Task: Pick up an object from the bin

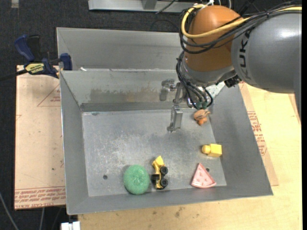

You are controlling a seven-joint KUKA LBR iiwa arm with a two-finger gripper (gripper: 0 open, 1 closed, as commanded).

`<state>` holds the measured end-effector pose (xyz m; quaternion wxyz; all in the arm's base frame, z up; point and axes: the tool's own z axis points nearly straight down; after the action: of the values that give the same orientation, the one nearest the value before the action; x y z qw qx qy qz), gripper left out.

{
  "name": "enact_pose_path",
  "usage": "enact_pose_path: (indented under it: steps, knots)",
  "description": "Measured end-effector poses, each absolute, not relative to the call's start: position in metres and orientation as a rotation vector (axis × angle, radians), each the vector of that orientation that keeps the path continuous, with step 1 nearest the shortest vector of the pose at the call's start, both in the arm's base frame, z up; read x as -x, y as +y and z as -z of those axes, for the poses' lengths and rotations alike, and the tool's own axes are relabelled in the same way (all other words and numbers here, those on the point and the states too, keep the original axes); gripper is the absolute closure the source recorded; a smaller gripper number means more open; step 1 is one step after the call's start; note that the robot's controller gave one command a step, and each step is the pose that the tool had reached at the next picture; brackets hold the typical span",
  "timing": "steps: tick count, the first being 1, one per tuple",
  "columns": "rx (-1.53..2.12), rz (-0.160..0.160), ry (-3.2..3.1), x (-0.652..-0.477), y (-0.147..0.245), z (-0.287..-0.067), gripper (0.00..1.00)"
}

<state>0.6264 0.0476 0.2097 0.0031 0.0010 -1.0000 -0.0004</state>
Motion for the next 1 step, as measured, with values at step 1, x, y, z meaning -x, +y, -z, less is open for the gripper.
enact_pose_path:
  steps: [1]
  knots:
    - [-0.001, 0.002, -3.143, -0.6275, 0.0474, -0.2148, 0.00]
